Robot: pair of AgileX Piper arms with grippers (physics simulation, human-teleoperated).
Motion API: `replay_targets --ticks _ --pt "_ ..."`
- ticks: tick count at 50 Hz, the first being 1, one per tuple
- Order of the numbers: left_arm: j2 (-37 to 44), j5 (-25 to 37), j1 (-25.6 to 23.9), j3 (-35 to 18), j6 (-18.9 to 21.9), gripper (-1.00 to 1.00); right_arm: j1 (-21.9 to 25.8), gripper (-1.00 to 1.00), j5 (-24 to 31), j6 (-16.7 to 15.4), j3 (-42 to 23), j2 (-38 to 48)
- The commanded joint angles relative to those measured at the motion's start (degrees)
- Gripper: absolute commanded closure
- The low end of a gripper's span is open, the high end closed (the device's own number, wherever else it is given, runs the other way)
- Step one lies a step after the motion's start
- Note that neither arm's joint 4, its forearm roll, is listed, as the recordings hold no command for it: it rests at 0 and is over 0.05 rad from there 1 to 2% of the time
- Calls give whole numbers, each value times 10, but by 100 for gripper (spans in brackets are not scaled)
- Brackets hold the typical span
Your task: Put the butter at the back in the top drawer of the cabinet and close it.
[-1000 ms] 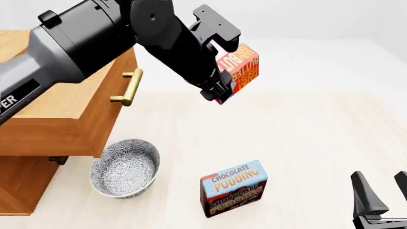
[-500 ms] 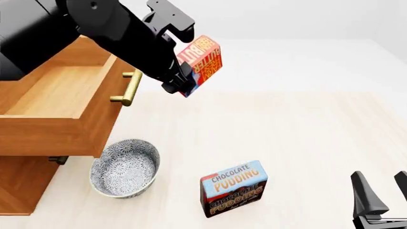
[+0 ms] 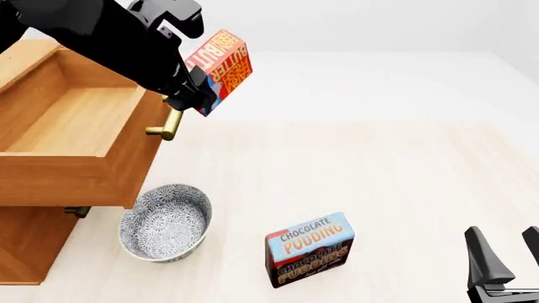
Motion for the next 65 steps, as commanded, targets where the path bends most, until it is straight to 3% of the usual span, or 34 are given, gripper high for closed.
replay_targets --ticks 1,38,65 --pt "-32 18 35 -11 16 100 0 -100 0 0 0 0" --pt "-141 32 162 52 28 100 0 -100 0 0 0 0" --pt "-111 32 264 40 24 100 0 -100 0 0 0 0"
